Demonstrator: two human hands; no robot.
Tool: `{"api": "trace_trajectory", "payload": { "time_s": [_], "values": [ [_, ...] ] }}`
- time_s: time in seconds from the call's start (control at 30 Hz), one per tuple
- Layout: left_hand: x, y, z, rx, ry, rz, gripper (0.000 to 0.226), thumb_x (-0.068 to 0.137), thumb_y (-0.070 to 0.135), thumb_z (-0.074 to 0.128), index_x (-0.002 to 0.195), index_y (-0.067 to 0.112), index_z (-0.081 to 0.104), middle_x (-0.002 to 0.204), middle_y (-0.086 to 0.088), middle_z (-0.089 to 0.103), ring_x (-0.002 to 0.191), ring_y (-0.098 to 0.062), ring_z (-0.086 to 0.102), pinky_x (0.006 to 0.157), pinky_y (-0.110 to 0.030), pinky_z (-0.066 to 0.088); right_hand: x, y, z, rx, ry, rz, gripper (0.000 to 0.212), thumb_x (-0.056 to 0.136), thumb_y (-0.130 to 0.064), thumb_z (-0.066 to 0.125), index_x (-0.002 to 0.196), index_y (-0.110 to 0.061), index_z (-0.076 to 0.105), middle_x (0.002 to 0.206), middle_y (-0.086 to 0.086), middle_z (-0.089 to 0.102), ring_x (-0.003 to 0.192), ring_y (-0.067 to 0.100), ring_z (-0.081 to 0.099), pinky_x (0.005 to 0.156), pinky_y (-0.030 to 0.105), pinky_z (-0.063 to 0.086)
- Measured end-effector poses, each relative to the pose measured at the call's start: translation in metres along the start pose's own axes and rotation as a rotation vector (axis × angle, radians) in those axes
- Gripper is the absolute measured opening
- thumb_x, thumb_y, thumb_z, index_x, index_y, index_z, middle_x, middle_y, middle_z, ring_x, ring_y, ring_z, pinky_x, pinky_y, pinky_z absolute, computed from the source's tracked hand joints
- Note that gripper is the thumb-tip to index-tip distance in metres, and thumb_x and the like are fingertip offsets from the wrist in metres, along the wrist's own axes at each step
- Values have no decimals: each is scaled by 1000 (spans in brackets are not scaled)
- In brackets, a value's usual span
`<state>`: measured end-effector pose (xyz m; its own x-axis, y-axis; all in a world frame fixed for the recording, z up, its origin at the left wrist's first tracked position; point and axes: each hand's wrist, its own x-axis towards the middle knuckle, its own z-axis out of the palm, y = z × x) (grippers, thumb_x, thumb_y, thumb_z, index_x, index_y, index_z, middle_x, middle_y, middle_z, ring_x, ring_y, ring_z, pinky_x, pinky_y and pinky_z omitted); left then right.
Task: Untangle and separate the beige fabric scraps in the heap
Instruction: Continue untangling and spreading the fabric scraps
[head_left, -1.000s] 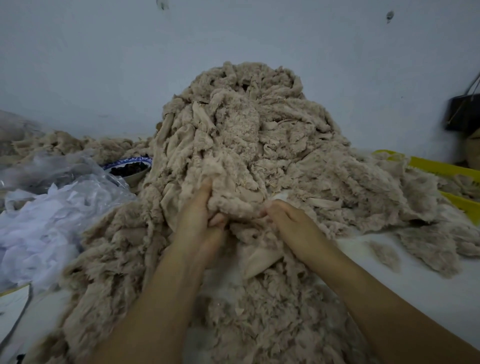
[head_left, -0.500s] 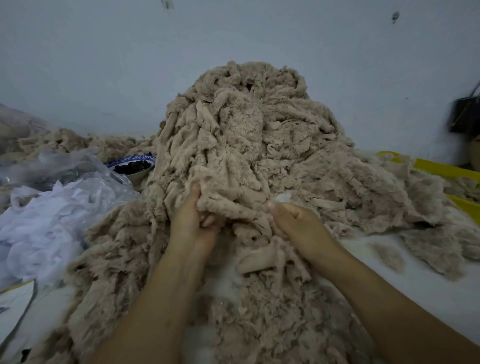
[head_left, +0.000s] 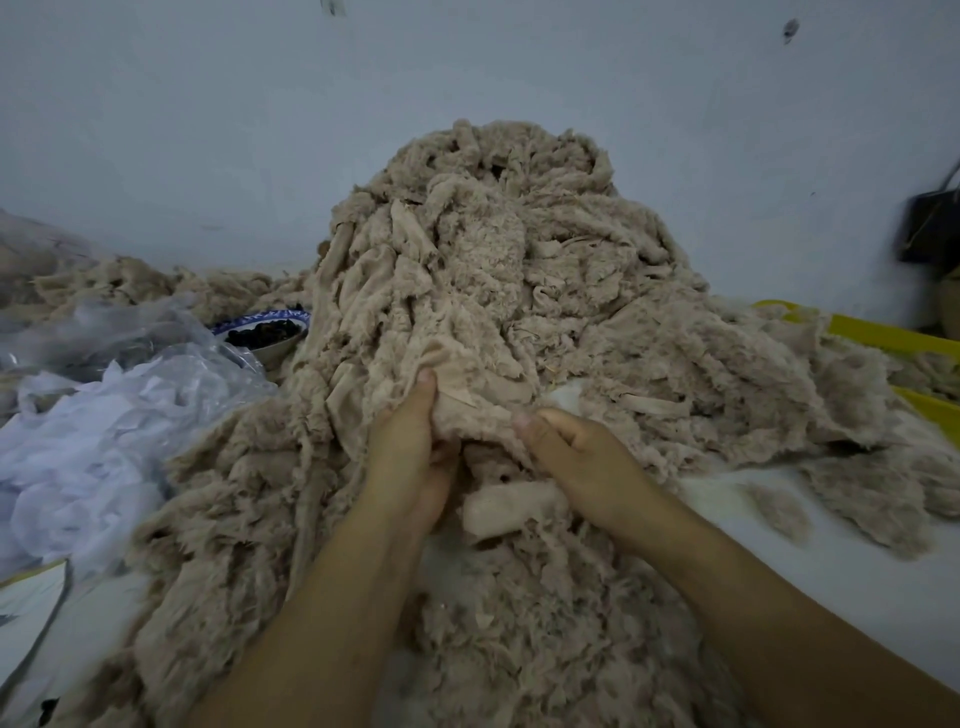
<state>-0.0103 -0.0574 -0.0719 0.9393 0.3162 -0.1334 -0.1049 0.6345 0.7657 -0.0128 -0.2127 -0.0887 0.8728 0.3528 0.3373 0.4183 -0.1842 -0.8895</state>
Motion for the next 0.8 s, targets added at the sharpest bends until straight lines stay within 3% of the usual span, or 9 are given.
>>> {"api": "trace_trajectory", "payload": {
  "time_s": [0.13, 0.23, 0.3, 0.43, 0.5, 0.57, 0.63, 0.73, 0.8],
  "values": [
    [11, -2, -6, -53, 89, -49, 25, 101, 23, 57, 119, 7, 64, 95, -7, 72, 53, -4, 65, 36, -15, 45, -1, 0, 9, 59, -77, -19, 43, 92, -50, 49, 54, -33, 41, 51, -18, 34, 49, 1, 30, 49, 18, 30],
    [27, 15, -28, -73, 181, -59, 17, 104, 30, 50, 95, 18, 58, 56, 4, 53, 30, -4, 36, 27, -13, 23, 0, -2, -4, 170, -11, 43, 40, 97, -47, 55, 62, -30, 64, 58, -14, 61, 53, 4, 51, 51, 13, 42],
    [35, 22, -39, -67, 206, -45, 23, 106, 32, 46, 87, 21, 55, 48, 7, 43, 29, -3, 26, 26, -15, 17, 6, -1, -21, 256, 151, 133, 32, 86, -48, 59, 61, -29, 67, 56, -11, 60, 52, 9, 49, 53, 21, 43],
    [10, 1, -8, 120, -89, -43, 23, 99, 27, 59, 84, 10, 65, 56, 1, 57, 34, -6, 44, 30, -14, 30, 11, 19, -30, 42, 173, 191, 20, 74, -44, 59, 63, -28, 56, 67, -6, 55, 61, 12, 49, 62, 30, 38],
    [0, -4, 3, 223, -153, -53, 23, 93, 24, 68, 95, 2, 73, 79, -10, 75, 60, -15, 69, 51, -21, 54, 11, 26, -23, -14, 95, 227, 14, 73, -48, 56, 82, -39, 63, 86, -18, 65, 77, -1, 61, 71, 24, 45],
    [-4, -5, 3, 316, -213, -35, 21, 92, 20, 70, 101, 2, 75, 97, -16, 76, 87, -25, 75, 79, -36, 60, 13, 28, -20, 116, 131, 239, 25, 77, -54, 52, 93, -47, 69, 100, -23, 70, 102, -1, 64, 89, 32, 50],
    [-8, -6, 0, 417, -277, -23, 16, 93, 16, 69, 96, 2, 77, 99, -22, 74, 89, -33, 73, 81, -38, 59, 12, 25, -18, 353, 74, 247, 46, 83, -70, 53, 105, -37, 75, 112, -11, 73, 113, 12, 66, 101, 39, 49],
    [-14, -13, 0, 648, -450, -19, 25, 94, 17, 67, 76, 2, 76, 81, -30, 69, 73, -38, 67, 69, -32, 56, 4, 13, -10, 269, -36, 131, 63, 79, -83, 49, 102, -32, 77, 114, -7, 74, 111, 8, 66, 95, 26, 51],
    [-16, -17, -3, 797, -602, -41, 20, 90, 25, 69, 91, 6, 77, 90, -20, 75, 88, -31, 72, 84, -33, 57, 2, 11, -8, 218, 6, 160, 54, 73, -81, 57, 90, -34, 77, 99, -4, 77, 98, 9, 71, 86, 26, 52]
  ]
}}
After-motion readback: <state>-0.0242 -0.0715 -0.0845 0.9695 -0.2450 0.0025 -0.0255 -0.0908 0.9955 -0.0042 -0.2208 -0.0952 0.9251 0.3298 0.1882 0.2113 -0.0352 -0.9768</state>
